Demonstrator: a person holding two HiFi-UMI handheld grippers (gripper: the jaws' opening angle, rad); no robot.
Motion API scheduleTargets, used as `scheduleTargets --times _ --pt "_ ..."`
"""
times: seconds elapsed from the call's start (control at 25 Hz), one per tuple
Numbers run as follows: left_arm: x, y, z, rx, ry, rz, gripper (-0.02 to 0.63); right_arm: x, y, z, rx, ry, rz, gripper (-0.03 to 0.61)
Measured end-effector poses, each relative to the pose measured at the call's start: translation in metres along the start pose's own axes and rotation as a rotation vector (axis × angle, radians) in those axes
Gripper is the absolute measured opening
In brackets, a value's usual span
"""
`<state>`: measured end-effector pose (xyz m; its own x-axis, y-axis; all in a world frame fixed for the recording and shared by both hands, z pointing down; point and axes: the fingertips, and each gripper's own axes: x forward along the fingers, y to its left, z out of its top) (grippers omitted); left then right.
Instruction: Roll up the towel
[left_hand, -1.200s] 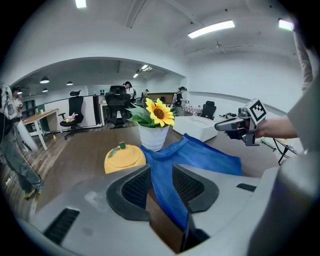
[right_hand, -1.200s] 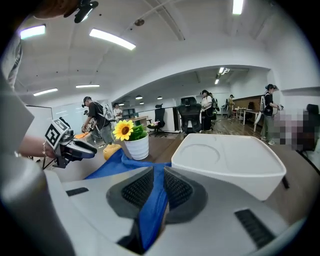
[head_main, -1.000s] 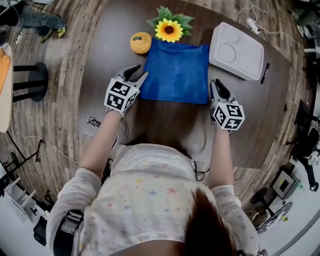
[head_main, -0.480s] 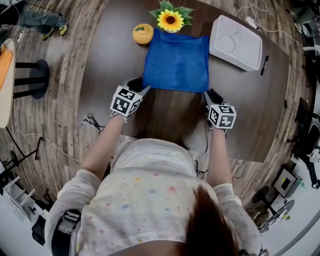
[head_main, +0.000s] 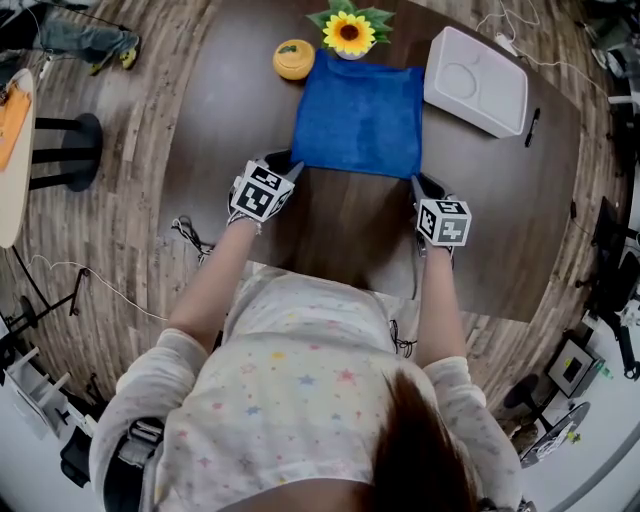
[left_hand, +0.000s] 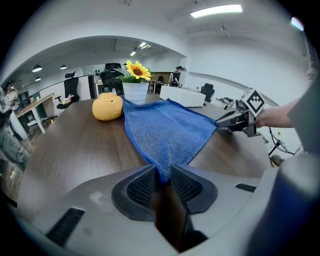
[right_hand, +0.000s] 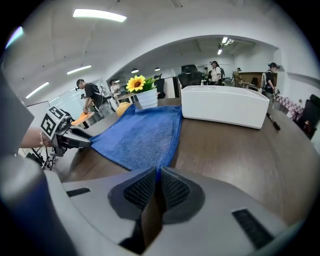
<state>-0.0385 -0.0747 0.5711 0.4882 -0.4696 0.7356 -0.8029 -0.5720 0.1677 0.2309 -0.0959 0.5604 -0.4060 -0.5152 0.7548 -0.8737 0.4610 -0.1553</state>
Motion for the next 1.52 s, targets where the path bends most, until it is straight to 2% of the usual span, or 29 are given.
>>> scheduleTargets --times 0.04,0.12,0.36,0.72,0.96,1.04,1.12,1.16,1.32,1.52 --pt "-0.001 -0.001 -0.001 -0.003 0.001 -0.009 0.074 -0.002 0.001 0.000 0.000 -0.008 -0.001 0.029" --pt "-0.005 -0.004 -0.003 -0.010 -0.001 -0.020 0.040 -0.009 0.004 0.002 0.002 -0.028 0.001 0.026" --pt "-0.021 -0.020 -0.014 0.004 0.010 -0.058 0.034 -0.033 0.022 -0.010 0.017 -0.021 0.053 0.025" --pt "-0.068 -0.061 -0.081 -0.061 0.084 -0.145 0.034 -0.082 0.079 -0.093 0.059 0.079 0.133 0.025" --pt "-0.079 -0.073 -0.100 -0.072 0.083 -0.139 0.034 -0.095 0.095 -0.111 0.057 0.059 0.116 0.026" --pt "-0.079 -0.073 -0.100 -0.066 0.072 -0.133 0.043 -0.095 0.095 -0.113 0.049 0.056 0.110 0.037" --pt "-0.079 -0.073 -0.101 -0.067 0.077 -0.134 0.131 -0.095 0.094 -0.112 0.046 0.055 0.109 0.066" --pt "-0.079 -0.073 -0.102 -0.074 0.082 -0.137 0.148 -0.096 0.093 -0.110 0.047 0.049 0.110 0.077" --pt "-0.088 -0.066 -0.097 -0.113 0.054 -0.131 0.174 -0.101 0.086 -0.093 0.057 0.013 0.108 0.106" --pt "-0.093 -0.041 -0.067 -0.093 -0.017 -0.084 0.178 -0.098 0.068 -0.047 0.035 -0.058 0.092 0.118"
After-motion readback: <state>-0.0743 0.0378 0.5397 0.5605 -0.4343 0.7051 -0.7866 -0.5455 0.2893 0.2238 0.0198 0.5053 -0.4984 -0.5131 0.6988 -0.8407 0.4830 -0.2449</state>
